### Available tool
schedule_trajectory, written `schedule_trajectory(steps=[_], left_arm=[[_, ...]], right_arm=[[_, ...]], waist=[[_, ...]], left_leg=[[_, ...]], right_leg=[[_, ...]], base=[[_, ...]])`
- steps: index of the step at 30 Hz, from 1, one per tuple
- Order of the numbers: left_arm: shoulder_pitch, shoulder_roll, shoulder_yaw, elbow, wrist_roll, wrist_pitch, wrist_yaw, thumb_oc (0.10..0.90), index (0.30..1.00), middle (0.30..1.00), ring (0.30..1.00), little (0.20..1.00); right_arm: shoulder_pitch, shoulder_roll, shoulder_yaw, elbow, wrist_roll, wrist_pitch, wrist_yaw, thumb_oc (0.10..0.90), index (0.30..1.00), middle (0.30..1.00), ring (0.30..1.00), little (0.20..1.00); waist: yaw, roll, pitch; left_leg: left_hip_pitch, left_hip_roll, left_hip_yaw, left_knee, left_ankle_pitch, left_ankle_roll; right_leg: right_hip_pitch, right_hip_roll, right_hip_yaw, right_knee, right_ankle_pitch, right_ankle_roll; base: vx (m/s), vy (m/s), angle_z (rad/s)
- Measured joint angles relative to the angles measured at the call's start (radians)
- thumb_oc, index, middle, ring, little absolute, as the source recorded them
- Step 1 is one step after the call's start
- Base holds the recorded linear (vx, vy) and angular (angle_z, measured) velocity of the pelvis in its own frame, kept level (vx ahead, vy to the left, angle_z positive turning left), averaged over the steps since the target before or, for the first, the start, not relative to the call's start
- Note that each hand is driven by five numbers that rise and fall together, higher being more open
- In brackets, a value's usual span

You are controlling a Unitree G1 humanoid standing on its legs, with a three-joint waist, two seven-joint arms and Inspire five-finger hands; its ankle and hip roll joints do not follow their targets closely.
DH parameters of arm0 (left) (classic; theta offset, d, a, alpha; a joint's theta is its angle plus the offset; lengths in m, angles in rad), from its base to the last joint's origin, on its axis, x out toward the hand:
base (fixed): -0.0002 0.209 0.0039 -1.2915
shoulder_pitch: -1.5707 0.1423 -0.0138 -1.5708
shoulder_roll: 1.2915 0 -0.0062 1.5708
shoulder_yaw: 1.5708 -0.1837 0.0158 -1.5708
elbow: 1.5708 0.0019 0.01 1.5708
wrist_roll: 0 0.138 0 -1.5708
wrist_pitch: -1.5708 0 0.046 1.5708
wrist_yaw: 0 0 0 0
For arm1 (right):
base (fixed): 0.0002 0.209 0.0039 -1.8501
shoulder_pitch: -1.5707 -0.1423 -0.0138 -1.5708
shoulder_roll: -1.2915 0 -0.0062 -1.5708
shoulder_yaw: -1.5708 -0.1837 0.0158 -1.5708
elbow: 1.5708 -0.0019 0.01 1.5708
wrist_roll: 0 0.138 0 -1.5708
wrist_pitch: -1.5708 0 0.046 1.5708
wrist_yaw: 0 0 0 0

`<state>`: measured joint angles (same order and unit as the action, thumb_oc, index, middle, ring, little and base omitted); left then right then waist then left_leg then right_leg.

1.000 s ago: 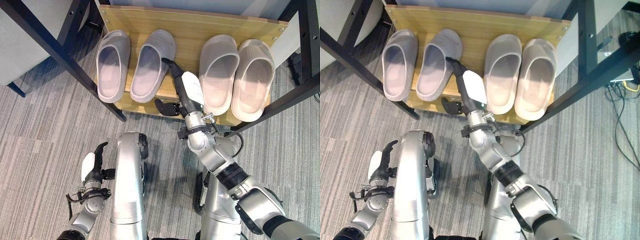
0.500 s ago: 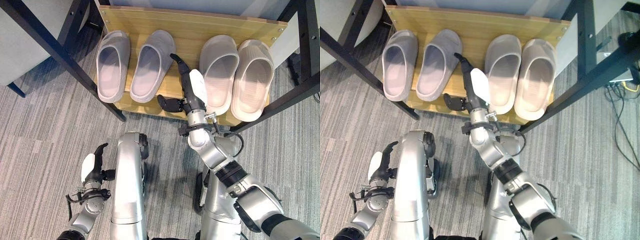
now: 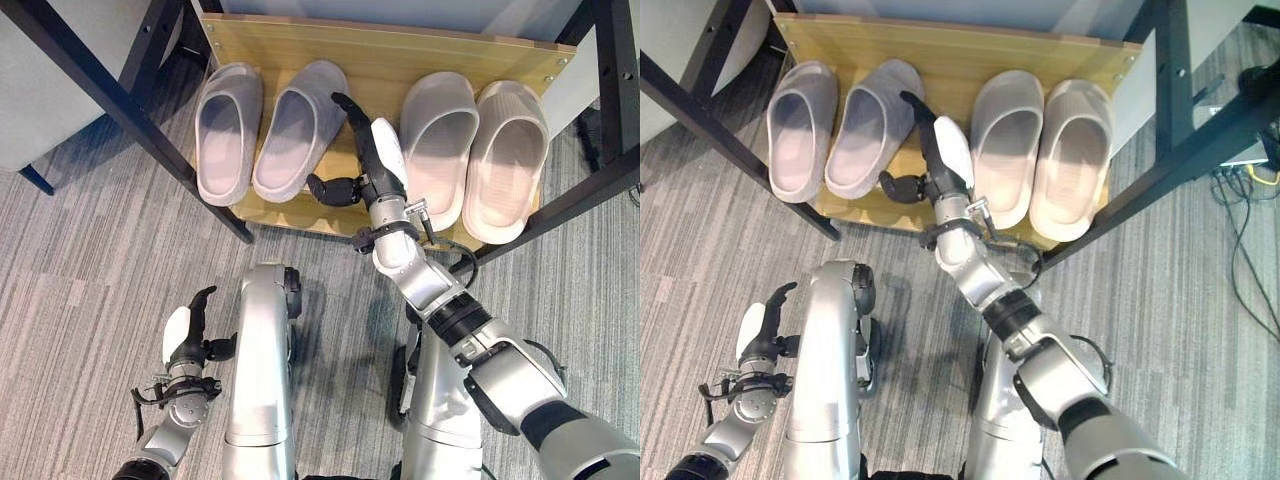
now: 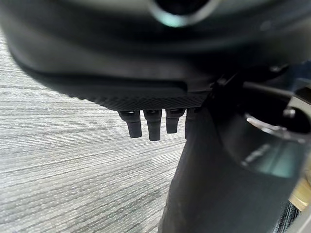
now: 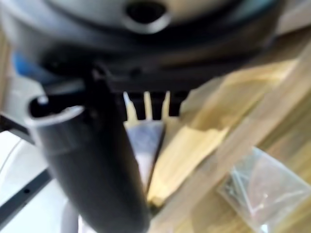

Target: Arrange the slippers neatly on the shoe rack.

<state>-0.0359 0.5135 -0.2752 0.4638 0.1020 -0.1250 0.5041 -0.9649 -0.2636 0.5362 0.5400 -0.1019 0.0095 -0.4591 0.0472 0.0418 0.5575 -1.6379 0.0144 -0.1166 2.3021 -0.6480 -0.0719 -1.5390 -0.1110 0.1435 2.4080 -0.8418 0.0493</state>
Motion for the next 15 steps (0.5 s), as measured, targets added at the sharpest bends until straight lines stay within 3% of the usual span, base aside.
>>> schedule_trajectory(steps=[15], left_arm=[[0.003, 0.020, -0.026, 0.001, 0.000, -0.001, -0.036, 0.800, 0.900, 0.900, 0.900, 0.900]], right_arm=[[-0.024, -0.007, 0.026, 0.016, 0.005, 0.000, 0.068, 0.800, 0.900, 0.900, 0.900, 0.900]], waist=[[-0.002, 0.001, 0.000]], left_leg=[[0.010, -0.001, -0.001, 0.000, 0.000, 0.000]], right_leg=[[0.008, 0.001, 0.000, 0.000, -0.001, 0.000]], base=[[0.00, 0.000, 0.00]])
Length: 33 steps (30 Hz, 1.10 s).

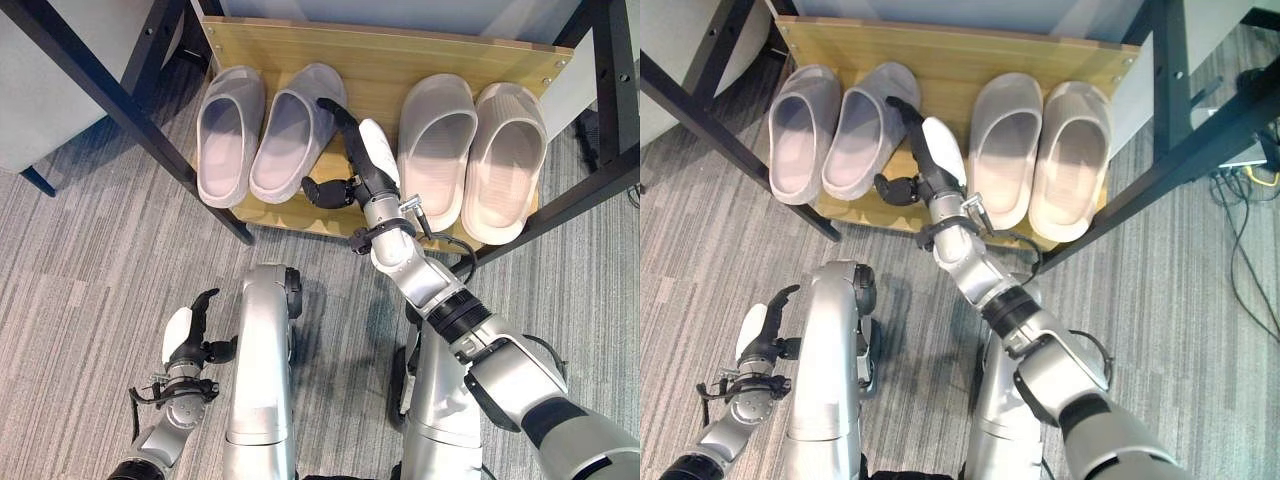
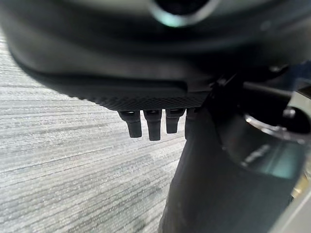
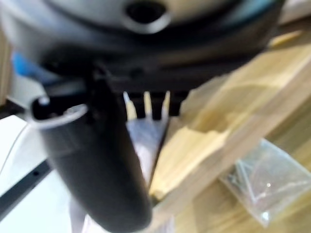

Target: Arrange the slippers neatly on the shoe rack.

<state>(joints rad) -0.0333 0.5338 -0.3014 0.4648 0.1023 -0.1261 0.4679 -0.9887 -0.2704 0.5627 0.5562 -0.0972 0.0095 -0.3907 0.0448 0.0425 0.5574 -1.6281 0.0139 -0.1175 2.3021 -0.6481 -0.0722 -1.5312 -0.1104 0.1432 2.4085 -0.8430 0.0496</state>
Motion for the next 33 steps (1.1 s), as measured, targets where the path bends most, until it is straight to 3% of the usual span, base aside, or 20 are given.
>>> schedule_trajectory(steps=[33], left_arm=[[0.003, 0.015, -0.029, 0.028, 0.000, -0.030, -0.062, 0.800, 0.900, 0.900, 0.900, 0.900]], right_arm=[[-0.151, -0.112, 0.121, 0.105, 0.195, -0.043, 0.149, 0.800, 0.900, 0.900, 0.900, 0.900]], waist=[[0.015, 0.013, 0.004]], left_leg=[[0.005, -0.003, -0.001, -0.001, 0.000, 0.000]], right_leg=[[0.005, -0.001, 0.000, 0.001, 0.000, 0.000]], base=[[0.00, 0.000, 0.00]])
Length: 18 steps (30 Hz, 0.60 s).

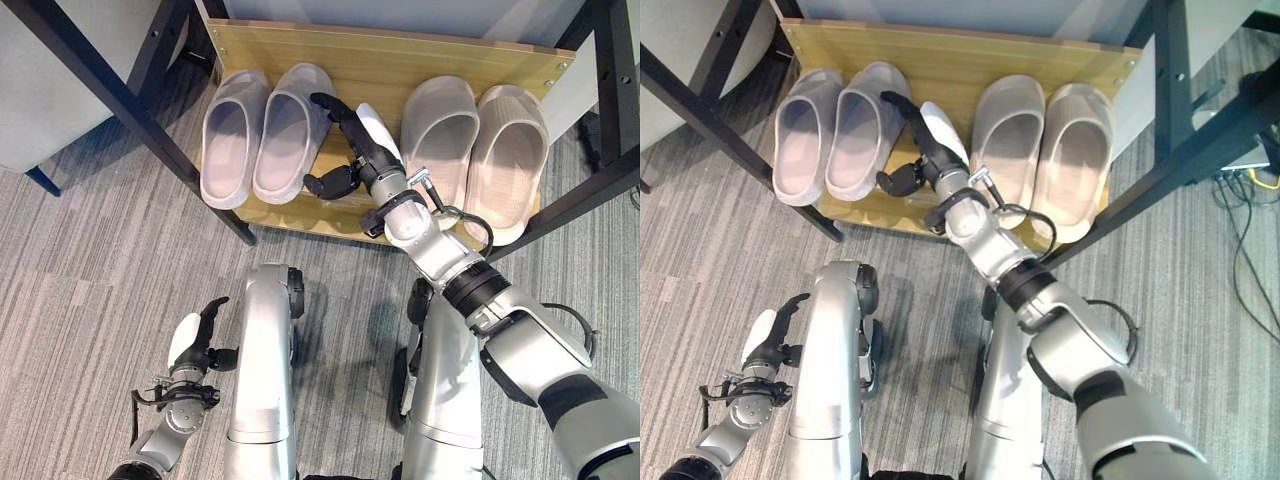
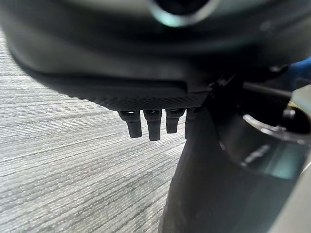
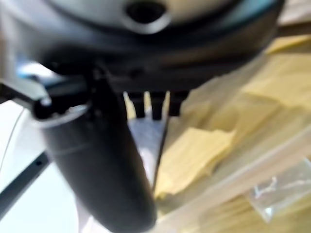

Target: Arrange the slippers neatly on the shoe rack.

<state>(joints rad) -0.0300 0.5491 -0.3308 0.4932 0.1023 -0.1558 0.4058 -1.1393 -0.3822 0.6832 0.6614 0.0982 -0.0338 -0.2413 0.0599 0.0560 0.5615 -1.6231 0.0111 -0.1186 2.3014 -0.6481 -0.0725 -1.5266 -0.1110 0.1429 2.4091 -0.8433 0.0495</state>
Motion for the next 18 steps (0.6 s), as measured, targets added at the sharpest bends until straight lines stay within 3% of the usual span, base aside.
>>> schedule_trajectory(steps=[13, 18], left_arm=[[0.004, 0.003, -0.015, 0.019, -0.001, -0.015, -0.001, 0.800, 0.900, 0.900, 0.900, 0.900], [0.007, 0.003, -0.019, 0.039, 0.000, -0.017, 0.000, 0.800, 0.900, 0.900, 0.900, 0.900]], right_arm=[[-0.059, -0.004, 0.050, 0.070, -0.045, -0.005, 0.000, 0.800, 0.900, 0.900, 0.900, 0.900], [-0.070, -0.071, 0.060, 0.051, -0.257, -0.004, -0.062, 0.800, 0.900, 0.900, 0.900, 0.900]], waist=[[0.003, 0.001, 0.000], [0.019, -0.001, -0.003]], left_leg=[[0.005, -0.006, -0.001, 0.000, 0.000, 0.000], [-0.001, -0.010, 0.000, 0.000, 0.000, -0.001]], right_leg=[[0.005, 0.000, 0.000, 0.000, 0.000, 0.000], [0.000, -0.002, 0.001, 0.000, -0.001, -0.001]], base=[[0.00, 0.000, 0.00], [0.00, 0.000, 0.00]])
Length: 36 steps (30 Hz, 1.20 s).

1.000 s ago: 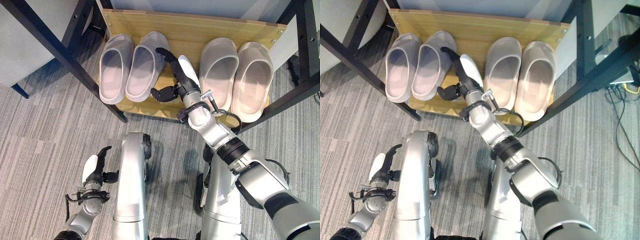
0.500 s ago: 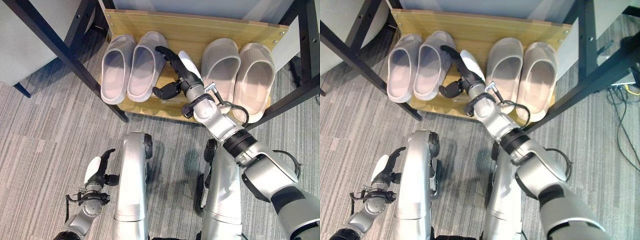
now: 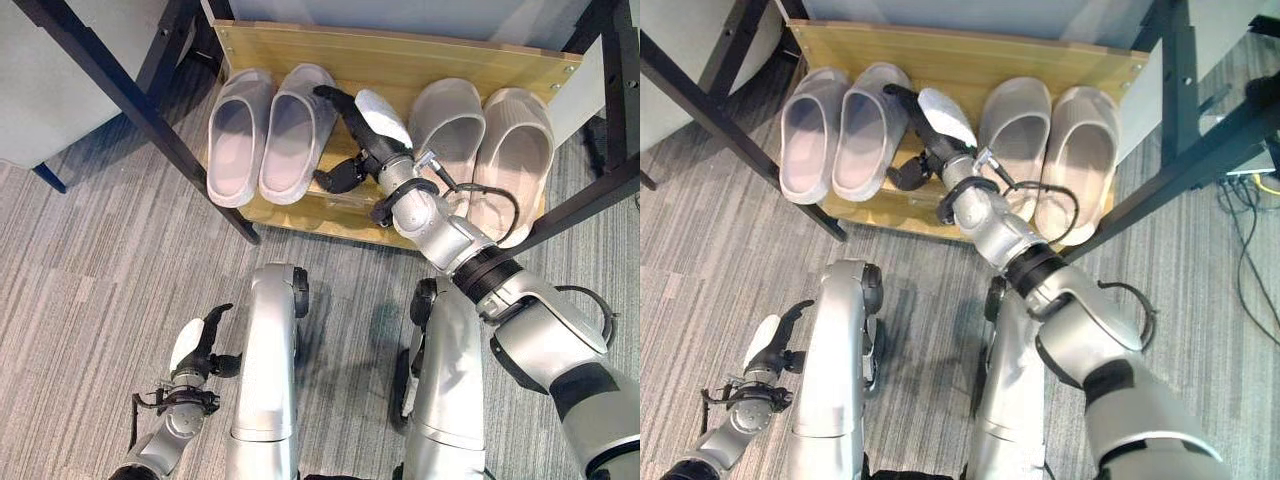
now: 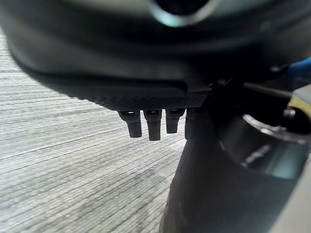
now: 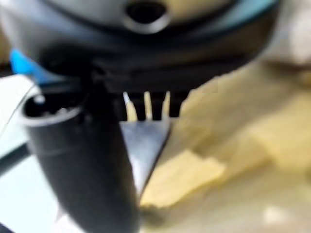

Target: Arrange the slippers neatly on the shoe rack.

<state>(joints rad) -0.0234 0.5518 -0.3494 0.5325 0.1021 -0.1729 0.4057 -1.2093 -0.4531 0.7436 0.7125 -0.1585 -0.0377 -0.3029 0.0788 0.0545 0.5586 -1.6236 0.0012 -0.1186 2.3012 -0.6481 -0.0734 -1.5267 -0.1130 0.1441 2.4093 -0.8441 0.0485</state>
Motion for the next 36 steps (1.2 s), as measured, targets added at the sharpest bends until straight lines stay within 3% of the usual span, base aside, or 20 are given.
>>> schedule_trajectory(steps=[8, 14, 18, 22, 24, 26, 30, 33, 34, 35, 36], left_arm=[[0.004, 0.000, 0.003, 0.001, 0.024, 0.005, 0.001, 0.800, 0.900, 0.900, 0.900, 0.900], [0.004, 0.000, 0.014, -0.003, 0.059, 0.024, 0.001, 0.800, 0.900, 0.900, 0.900, 0.900], [0.009, -0.004, 0.044, -0.012, 0.062, 0.028, 0.001, 0.800, 0.900, 0.900, 0.900, 0.900], [0.015, -0.009, 0.092, -0.046, 0.058, 0.041, 0.009, 0.800, 0.900, 0.900, 0.900, 0.900], [0.011, -0.011, 0.106, -0.047, 0.059, 0.051, 0.020, 0.800, 0.900, 0.900, 0.900, 0.900], [0.036, -0.053, 0.189, -0.094, 0.057, 0.054, 0.028, 0.800, 0.900, 0.900, 0.900, 0.900], [0.076, -0.071, 0.288, -0.137, 0.055, 0.086, 0.054, 0.800, 0.900, 0.900, 0.900, 0.900], [0.068, -0.099, 0.360, -0.188, 0.055, 0.085, 0.108, 0.800, 0.900, 0.900, 0.900, 0.900], [0.043, -0.100, 0.362, -0.201, 0.055, 0.085, 0.128, 0.800, 0.900, 0.900, 0.900, 0.900], [0.043, -0.100, 0.363, -0.210, 0.057, 0.080, 0.138, 0.800, 0.900, 0.900, 0.900, 0.900], [0.042, -0.091, 0.363, -0.240, 0.060, 0.061, 0.163, 0.800, 0.900, 0.900, 0.900, 0.900]], right_arm=[[0.000, -0.010, -0.057, -0.022, -0.191, 0.043, -0.082, 0.800, 0.900, 0.900, 0.900, 0.900], [0.003, -0.011, -0.135, -0.080, -0.222, 0.072, -0.109, 0.800, 0.900, 0.900, 0.900, 0.900], [0.052, -0.009, -0.202, -0.247, -0.225, 0.075, -0.125, 0.800, 0.900, 0.900, 0.900, 0.900], [0.220, 0.025, -0.316, -0.477, -0.131, 0.035, -0.138, 0.800, 0.900, 0.900, 0.900, 0.900], [0.270, 0.032, -0.324, -0.501, -0.099, 0.032, -0.131, 0.800, 0.900, 0.900, 0.900, 0.900], [0.460, 0.052, -0.431, -0.721, -0.088, 0.029, -0.125, 0.800, 0.900, 0.900, 0.900, 0.900], [0.653, 0.055, -0.462, -0.853, -0.092, 0.001, -0.117, 0.800, 0.900, 0.900, 0.900, 0.900], [0.805, 0.066, -0.479, -0.883, -0.092, -0.002, -0.114, 0.800, 0.900, 0.900, 0.900, 0.900], [0.847, 0.050, -0.479, -0.881, -0.095, -0.002, -0.110, 0.800, 0.900, 0.900, 0.900, 0.900], [0.868, 0.043, -0.474, -0.881, -0.098, -0.002, -0.108, 0.800, 0.900, 0.900, 0.900, 0.900], [0.890, 0.030, -0.465, -0.885, -0.105, -0.009, -0.102, 0.800, 0.900, 0.900, 0.900, 0.900]], waist=[[0.011, -0.001, 0.000], [0.007, -0.001, -0.001], [-0.004, -0.002, -0.001], [-0.007, -0.003, -0.001], [-0.020, -0.004, -0.001], [-0.002, -0.007, -0.001], [-0.031, -0.008, -0.001], [-0.043, -0.013, -0.003], [-0.042, -0.014, -0.005], [-0.042, -0.015, -0.009], [-0.045, -0.021, -0.012]], left_leg=[[-0.003, -0.002, 0.000, 0.001, 0.000, 0.000], [-0.005, -0.003, 0.000, 0.002, 0.000, 0.000], [-0.005, -0.003, -0.002, 0.002, 0.000, 0.000], [-0.004, -0.004, -0.001, 0.002, 0.000, 0.000], [-0.004, 0.000, -0.001, 0.002, -0.001, -0.001], [-0.008, -0.001, -0.002, 0.000, -0.003, -0.005], [-0.013, 0.000, -0.001, -0.006, -0.004, -0.006], [-0.008, -0.004, 0.013, -0.087, 0.004, -0.008], [0.008, -0.003, 0.018, -0.157, 0.021, 0.004], [0.012, -0.007, 0.017, -0.192, 0.037, -0.018], [0.029, -0.010, 0.018, -0.256, 0.060, 0.001]], right_leg=[[0.001, -0.008, -0.001, 0.000, -0.002, -0.004], [0.001, -0.009, -0.002, -0.001, -0.002, -0.004], [0.001, -0.008, -0.004, -0.001, -0.002, -0.004], [0.004, -0.009, -0.004, -0.003, -0.002, -0.003], [0.002, -0.005, -0.003, -0.003, -0.002, -0.003], [-0.005, 0.001, -0.004, -0.005, -0.002, -0.003], [-0.008, 0.002, -0.004, -0.010, -0.002, -0.003], [-0.013, 0.001, -0.013, -0.084, 0.000, 0.000], [-0.001, -0.001, -0.022, -0.148, 0.017, -0.016], [0.003, -0.001, -0.032, -0.182, 0.026, 0.000], [0.019, -0.001, -0.044, -0.240, 0.051, -0.029]], base=[[0.00, 0.000, 0.00], [0.00, 0.000, 0.00], [0.00, 0.000, 0.00], [0.00, 0.000, 0.00], [0.00, 0.000, 0.00], [-0.01, 0.005, -0.02], [-0.02, 0.006, -0.01], [-0.06, 0.032, 0.08], [-0.04, 0.074, 0.19], [-0.03, 0.079, 0.22], [0.01, 0.109, 0.17]])
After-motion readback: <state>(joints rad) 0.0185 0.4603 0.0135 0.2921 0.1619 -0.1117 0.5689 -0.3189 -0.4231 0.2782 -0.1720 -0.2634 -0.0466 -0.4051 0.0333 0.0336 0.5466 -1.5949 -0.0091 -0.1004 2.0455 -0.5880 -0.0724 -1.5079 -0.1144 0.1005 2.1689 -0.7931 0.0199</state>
